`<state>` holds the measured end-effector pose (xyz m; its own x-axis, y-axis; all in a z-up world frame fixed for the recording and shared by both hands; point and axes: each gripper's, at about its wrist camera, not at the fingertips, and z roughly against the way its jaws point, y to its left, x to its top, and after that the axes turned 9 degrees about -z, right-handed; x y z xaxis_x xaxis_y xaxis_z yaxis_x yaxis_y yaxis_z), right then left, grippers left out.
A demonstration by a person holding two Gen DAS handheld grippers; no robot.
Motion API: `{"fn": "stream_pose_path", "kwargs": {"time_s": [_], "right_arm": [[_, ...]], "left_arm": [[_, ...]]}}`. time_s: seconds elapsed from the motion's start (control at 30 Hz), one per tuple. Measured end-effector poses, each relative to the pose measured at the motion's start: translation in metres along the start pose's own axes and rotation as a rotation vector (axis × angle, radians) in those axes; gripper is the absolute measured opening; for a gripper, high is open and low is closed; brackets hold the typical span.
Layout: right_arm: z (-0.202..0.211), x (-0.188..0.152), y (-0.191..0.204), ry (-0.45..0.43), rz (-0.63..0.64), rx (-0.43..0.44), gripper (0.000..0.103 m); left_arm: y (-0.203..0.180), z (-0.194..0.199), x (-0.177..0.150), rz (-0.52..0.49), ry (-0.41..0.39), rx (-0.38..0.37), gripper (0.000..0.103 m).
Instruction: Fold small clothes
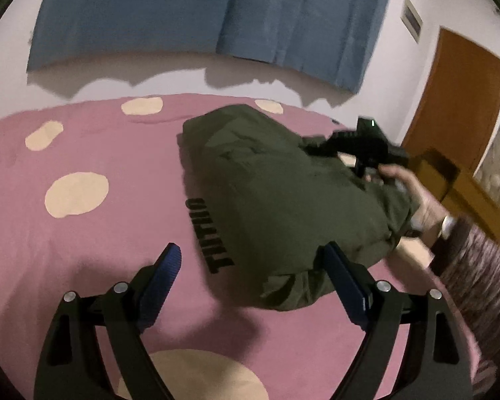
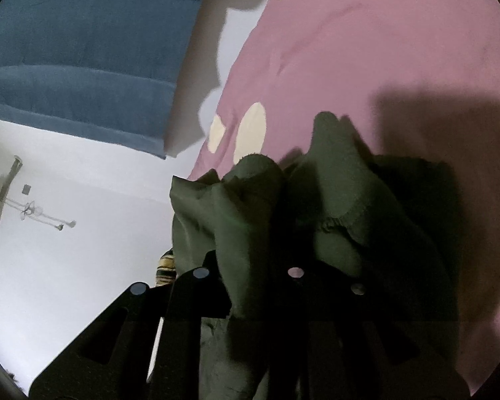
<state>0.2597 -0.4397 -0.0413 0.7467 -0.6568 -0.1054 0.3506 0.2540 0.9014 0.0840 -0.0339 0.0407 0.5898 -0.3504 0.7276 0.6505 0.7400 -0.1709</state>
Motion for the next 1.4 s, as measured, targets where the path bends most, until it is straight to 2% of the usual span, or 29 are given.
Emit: {"fn": "stream_pose_path", "kwargs": {"time_s": [0.07, 0.13, 0.17, 0.2, 0.3, 0.43, 0.53, 0.7, 0.83, 0.87, 0.93, 0.97, 1.0, 1.03, 1.07, 1.1, 1.23, 1.4], "right_arm": [[0.007, -0.005, 0.010, -0.013, 0.006, 0.005, 0.034], [0.027, -0.010, 0.016, -0.055, 0.001, 0.046, 0.077], [0.037, -0.015, 0.020, -0.081, -0.002, 0.063, 0.081], [0.050, -0.022, 0.026, -0.110, 0.004, 0.080, 0.083], [0.071, -0.047, 0.037, -0.102, 0.044, 0.079, 0.089], [0.081, -0.094, 0.037, -0.058, 0.099, -0.009, 0.090], [0.082, -0.121, 0.028, -0.041, 0.088, -0.047, 0.090], [0.066, -0.135, 0.023, -0.004, 0.042, -0.019, 0.090], [0.047, -0.134, 0.025, 0.004, 0.043, -0.044, 0.090], [0.054, -0.138, 0.021, 0.003, 0.045, -0.051, 0.090], [0.048, -0.136, 0.022, 0.006, 0.055, -0.059, 0.087], [0.045, -0.135, 0.024, 0.010, 0.061, -0.059, 0.080], [0.041, -0.134, 0.026, 0.027, 0.072, -0.054, 0.054], [0.038, -0.135, 0.026, 0.041, 0.078, -0.063, 0.044], [0.035, -0.134, 0.028, 0.043, 0.082, -0.085, 0.042], [0.036, -0.136, 0.030, 0.043, 0.090, -0.090, 0.035], [0.042, -0.135, 0.052, 0.029, 0.135, -0.056, 0.023], [0.059, -0.132, 0.100, -0.022, 0.233, -0.016, 0.017]], "left_arm": [[-0.005, -0.005, -0.002, -0.038, 0.018, 0.002, 0.086], [-0.010, -0.007, -0.004, -0.083, 0.027, 0.019, 0.086], [-0.012, -0.006, -0.006, -0.097, 0.025, 0.024, 0.086], [-0.014, -0.005, -0.007, -0.112, 0.024, 0.026, 0.086], [-0.015, -0.004, -0.012, -0.114, 0.027, 0.020, 0.086], [-0.009, -0.005, -0.019, -0.056, 0.061, -0.007, 0.086], [-0.003, -0.009, -0.022, -0.014, 0.071, -0.010, 0.086], [0.002, -0.015, -0.024, 0.021, 0.088, -0.003, 0.086], [0.005, -0.019, -0.026, 0.039, 0.108, 0.004, 0.086], [0.007, -0.021, -0.027, 0.048, 0.116, 0.000, 0.086], [0.010, -0.025, -0.028, 0.076, 0.139, -0.008, 0.086], [0.011, -0.027, -0.030, 0.089, 0.148, -0.017, 0.086], [0.012, -0.028, -0.030, 0.099, 0.155, -0.025, 0.086], [0.013, -0.030, -0.031, 0.114, 0.163, -0.034, 0.086], [0.012, -0.031, -0.031, 0.120, 0.167, -0.038, 0.086], [0.011, -0.032, -0.031, 0.121, 0.172, -0.040, 0.086], [0.003, -0.039, -0.025, 0.102, 0.170, -0.007, 0.086], [0.007, -0.051, -0.015, 0.200, 0.150, 0.073, 0.086]]}}
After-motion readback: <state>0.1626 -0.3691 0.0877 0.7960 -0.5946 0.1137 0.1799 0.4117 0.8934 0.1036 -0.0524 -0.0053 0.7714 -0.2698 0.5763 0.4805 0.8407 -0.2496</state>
